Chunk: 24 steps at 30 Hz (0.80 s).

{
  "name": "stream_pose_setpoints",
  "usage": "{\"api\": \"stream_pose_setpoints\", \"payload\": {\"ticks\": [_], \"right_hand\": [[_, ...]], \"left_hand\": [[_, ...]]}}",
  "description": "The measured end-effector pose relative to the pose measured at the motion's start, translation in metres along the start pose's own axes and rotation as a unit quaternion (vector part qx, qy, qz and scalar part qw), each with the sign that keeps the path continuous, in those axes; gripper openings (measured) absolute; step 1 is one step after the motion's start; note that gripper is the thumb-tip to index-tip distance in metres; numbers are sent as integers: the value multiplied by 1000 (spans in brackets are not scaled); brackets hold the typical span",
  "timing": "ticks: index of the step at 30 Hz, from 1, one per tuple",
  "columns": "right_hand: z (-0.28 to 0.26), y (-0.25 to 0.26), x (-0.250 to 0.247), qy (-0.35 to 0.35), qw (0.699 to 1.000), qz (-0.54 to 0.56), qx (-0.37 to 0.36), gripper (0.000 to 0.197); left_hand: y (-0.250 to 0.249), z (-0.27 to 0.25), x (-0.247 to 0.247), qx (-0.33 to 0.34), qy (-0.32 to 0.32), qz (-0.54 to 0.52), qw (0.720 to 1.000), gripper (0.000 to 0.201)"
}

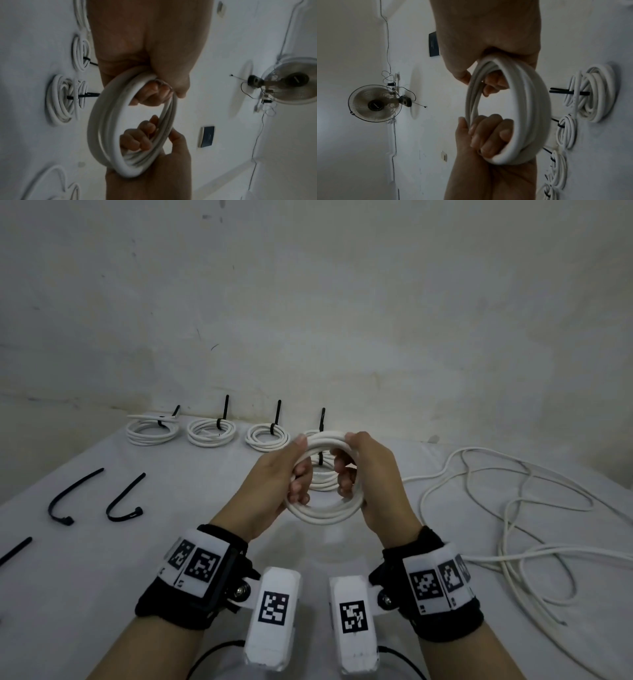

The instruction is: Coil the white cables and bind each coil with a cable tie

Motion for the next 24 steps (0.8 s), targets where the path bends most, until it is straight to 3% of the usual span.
{"api": "stream_pose_setpoints", "payload": {"ticks": [6, 18, 20, 22, 24], "right_hand": [[-3, -6, -9, -26, 997, -35, 57, 54], [-1, -21, -1, -37, 993, 83, 72, 46], [0, -23, -1, -34, 993, 81, 72, 45], [0, -24, -1, -30, 994, 80, 74, 45], [0, -24, 0, -26, 994, 80, 74, 45]], "left_hand": [[2, -3, 4, -21, 51, 62, 997, 45], [-19, -5, -19, -75, 94, 182, 976, 50], [-30, -4, -39, -100, 72, 227, 966, 44], [-39, 1, -69, -109, 5, 298, 948, 37], [-44, 6, -109, -127, -54, 402, 905, 34]]}}
Point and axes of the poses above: each hand's wrist, its own z-axis towards the middle knuckle, its own x-axis out of the palm, y = z × x, the point moved 1 cm from there along z, towards the middle knuckle, and after that the axes turned 13 degrees about x, right-handed, at the moved point
